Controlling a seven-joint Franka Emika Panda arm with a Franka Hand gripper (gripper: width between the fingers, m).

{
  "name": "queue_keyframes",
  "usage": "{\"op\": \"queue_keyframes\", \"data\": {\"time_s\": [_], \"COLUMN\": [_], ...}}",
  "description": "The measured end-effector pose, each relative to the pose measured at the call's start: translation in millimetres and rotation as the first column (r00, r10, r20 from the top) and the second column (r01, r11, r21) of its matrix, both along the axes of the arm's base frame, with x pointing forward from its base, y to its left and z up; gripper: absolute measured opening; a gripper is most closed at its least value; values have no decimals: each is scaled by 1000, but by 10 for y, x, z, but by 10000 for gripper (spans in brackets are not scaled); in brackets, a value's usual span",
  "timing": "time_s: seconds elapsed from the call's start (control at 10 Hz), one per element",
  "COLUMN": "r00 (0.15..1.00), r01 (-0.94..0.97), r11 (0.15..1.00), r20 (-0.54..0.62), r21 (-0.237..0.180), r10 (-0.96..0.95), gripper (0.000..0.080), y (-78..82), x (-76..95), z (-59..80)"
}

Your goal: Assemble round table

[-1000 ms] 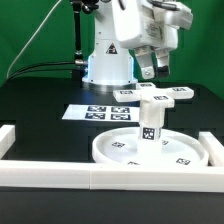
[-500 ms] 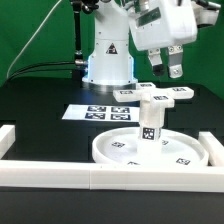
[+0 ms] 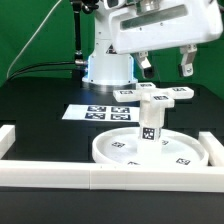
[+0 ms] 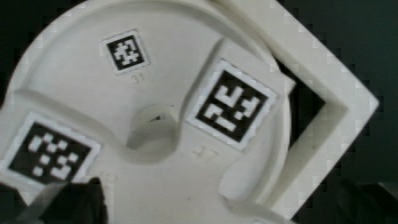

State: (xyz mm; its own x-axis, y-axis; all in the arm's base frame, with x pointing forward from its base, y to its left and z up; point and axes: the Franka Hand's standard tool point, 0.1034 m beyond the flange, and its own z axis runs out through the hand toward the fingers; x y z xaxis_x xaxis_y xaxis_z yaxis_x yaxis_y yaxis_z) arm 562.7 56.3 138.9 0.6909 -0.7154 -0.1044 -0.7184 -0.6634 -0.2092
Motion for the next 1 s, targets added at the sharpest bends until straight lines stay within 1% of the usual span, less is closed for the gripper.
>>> {"op": "queue_keyframes", "data": {"time_s": [0.1, 0.2, 0.3, 0.5, 0.7, 0.8, 0.9, 1.0], "r00": [997, 974, 945, 896, 819, 774, 667, 563], "r01": [-70, -225, -326, -442, -569, -626, -733, -812], "r11": [997, 974, 944, 895, 819, 775, 668, 565], "r20": [5, 2, 2, 20, 43, 54, 60, 60], "r21": [-9, -34, -47, -56, -72, -82, -129, -148], "r10": [70, 225, 327, 444, 572, 631, 743, 824], "gripper": [649, 649, 649, 649, 649, 649, 649, 649], "y": [13, 28, 38, 35, 27, 24, -3, -21], "x": [33, 42, 64, 74, 73, 73, 88, 77], "z": [10, 14, 13, 7, 4, 3, -12, -41]}}
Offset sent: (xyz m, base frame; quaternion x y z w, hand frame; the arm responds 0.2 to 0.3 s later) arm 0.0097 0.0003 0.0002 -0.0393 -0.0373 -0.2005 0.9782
